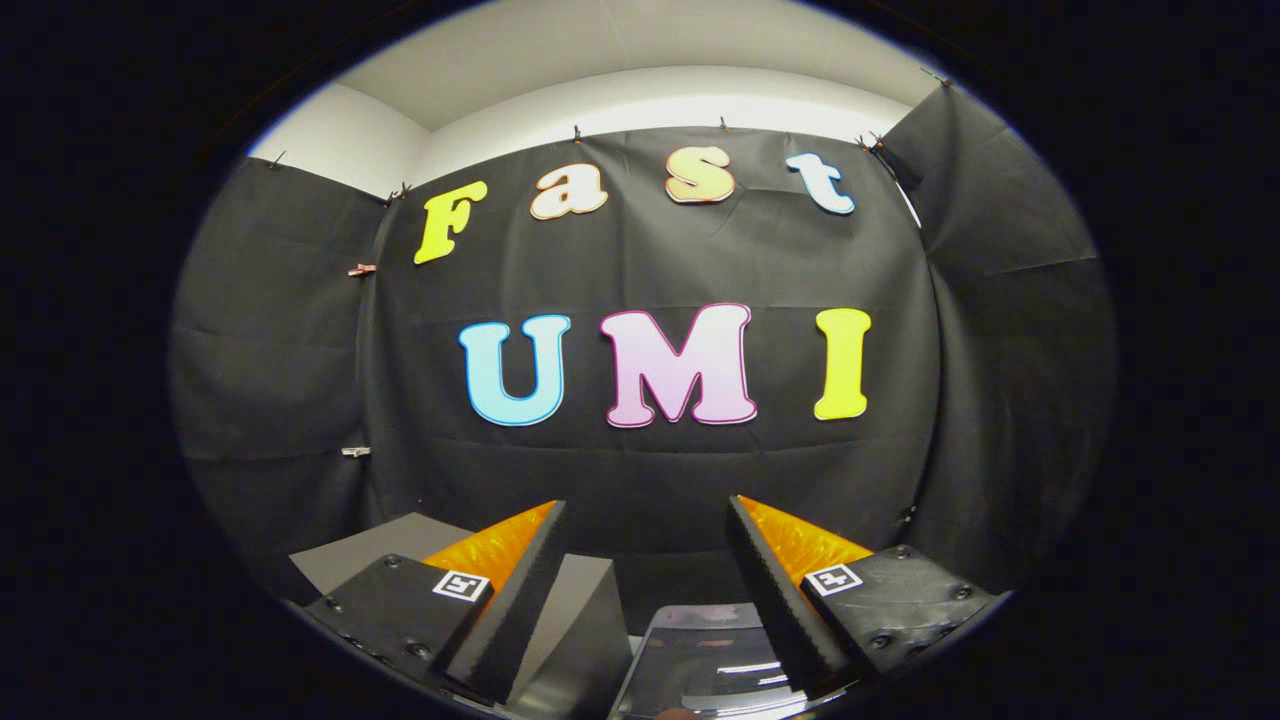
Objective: Put the clothes into the washing machine and then close the washing machine lid.
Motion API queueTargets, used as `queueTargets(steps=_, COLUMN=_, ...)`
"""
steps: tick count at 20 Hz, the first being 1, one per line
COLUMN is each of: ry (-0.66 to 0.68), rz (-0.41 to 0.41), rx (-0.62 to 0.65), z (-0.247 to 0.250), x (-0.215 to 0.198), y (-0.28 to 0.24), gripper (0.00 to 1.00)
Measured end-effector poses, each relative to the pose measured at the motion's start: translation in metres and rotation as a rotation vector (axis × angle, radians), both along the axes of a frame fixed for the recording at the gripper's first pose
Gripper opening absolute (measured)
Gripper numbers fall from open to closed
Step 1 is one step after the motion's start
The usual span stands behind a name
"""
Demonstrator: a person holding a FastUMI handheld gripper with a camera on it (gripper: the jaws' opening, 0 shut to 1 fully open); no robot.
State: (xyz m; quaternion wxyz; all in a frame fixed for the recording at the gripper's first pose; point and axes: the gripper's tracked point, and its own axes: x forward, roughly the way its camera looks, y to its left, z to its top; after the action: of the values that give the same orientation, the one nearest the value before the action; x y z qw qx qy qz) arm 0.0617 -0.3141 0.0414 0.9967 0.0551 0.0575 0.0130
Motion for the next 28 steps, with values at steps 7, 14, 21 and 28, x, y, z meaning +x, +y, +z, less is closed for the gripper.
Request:
queueTargets(steps=7, ry=0.022, rz=-0.006, rx=-0.021, z=-0.010, x=0.001, y=-0.001, gripper=0.99)
queueTargets(steps=14, ry=0.051, rz=-0.011, rx=-0.029, z=-0.022, x=0.002, y=-0.003, gripper=0.99)
queueTargets(steps=21, ry=0.077, rz=-0.013, rx=-0.036, z=-0.032, x=-0.001, y=-0.008, gripper=0.99)
queueTargets(steps=28, ry=0.096, rz=-0.001, rx=-0.032, z=-0.039, x=-0.001, y=-0.006, gripper=0.98)
